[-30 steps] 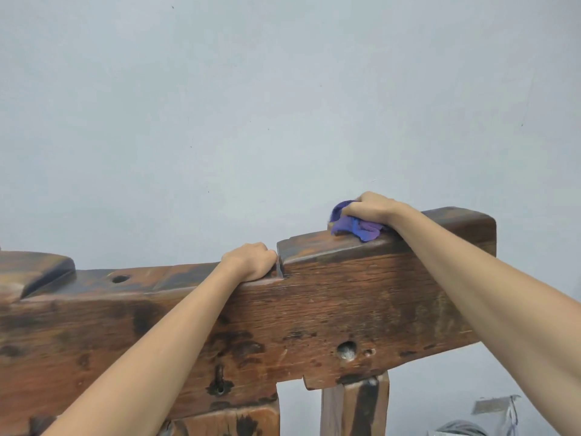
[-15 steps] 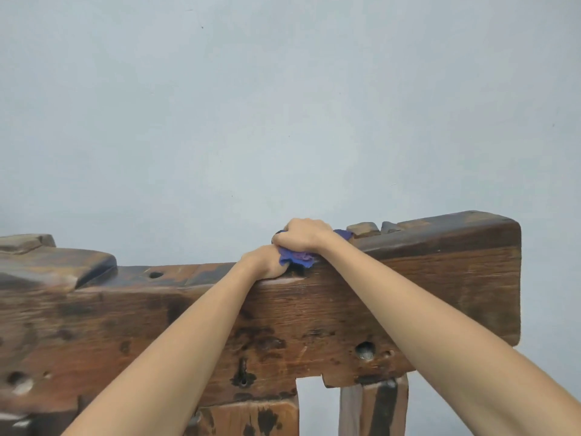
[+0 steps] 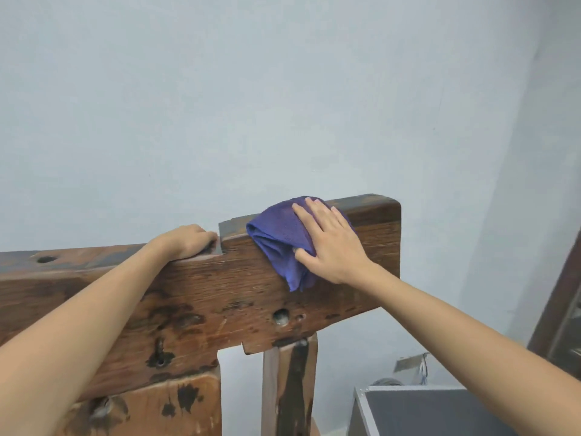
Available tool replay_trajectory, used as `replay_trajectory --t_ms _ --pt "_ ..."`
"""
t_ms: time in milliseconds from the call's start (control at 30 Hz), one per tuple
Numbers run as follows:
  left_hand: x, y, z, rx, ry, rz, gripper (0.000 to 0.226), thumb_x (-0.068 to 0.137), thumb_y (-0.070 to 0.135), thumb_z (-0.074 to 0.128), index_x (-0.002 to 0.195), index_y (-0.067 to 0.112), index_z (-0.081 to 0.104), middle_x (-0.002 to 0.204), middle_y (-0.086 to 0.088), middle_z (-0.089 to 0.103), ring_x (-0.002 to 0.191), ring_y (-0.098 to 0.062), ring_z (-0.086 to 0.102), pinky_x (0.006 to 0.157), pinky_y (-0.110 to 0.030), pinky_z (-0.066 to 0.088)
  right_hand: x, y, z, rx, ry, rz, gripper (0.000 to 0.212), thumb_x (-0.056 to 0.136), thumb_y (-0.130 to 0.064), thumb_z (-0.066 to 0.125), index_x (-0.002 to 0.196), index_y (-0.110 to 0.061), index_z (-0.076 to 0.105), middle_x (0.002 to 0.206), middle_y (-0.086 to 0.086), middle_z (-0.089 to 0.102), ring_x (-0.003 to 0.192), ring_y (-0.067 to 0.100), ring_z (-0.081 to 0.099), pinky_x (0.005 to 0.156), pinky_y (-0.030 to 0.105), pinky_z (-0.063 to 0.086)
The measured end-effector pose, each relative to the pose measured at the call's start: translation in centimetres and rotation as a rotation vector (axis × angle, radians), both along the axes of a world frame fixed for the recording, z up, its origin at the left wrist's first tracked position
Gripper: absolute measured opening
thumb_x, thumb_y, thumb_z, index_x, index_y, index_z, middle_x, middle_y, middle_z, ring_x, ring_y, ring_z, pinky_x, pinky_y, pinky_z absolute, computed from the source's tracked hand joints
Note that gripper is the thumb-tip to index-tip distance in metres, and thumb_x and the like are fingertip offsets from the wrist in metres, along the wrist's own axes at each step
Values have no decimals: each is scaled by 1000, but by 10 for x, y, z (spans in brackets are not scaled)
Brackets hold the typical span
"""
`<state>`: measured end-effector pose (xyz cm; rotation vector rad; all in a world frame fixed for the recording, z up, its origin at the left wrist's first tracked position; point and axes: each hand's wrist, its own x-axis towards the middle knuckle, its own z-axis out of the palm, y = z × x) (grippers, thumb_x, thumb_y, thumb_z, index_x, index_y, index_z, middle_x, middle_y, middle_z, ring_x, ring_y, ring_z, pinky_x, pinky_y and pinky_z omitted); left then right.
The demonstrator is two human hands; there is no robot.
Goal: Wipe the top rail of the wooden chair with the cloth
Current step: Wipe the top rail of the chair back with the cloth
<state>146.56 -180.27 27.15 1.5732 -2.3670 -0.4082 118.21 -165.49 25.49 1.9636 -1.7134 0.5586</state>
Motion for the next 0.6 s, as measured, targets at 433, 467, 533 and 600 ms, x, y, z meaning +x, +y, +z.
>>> replay_trajectory --t_ms 433,467,533,600 --pt "-1 -5 -2 -26 2 -2 39 100 32 38 67 22 56 87 -3 61 87 -22 56 87 -37 42 -29 -5 14 -24 -249 137 58 110 -41 27 158 -11 39 171 -1 25 159 12 13 130 45 9" --pt "-1 -7 -3 -27 9 -5 39 99 32 38 66 22 56 84 0 61 84 -20 56 85 -37 41 -33 -6 15 -31 -256 194 52 111 -33 35 156 -10 43 167 0 34 157 13 23 129 44 16" --pt "-1 -9 -4 -22 20 2 40 99 30 39 64 23 55 81 3 60 81 -17 55 81 -36 39 -36 -8 12 -135 -233 291 44 109 -25 43 149 -11 55 159 1 48 151 14 38 126 41 26" --pt "0 -11 -4 -9 55 12 42 98 29 42 59 23 56 82 0 62 81 -19 56 83 -37 40 -32 -12 -1 -218 -176 310 44 107 -30 46 149 -19 55 159 -2 49 151 13 38 126 40 26"
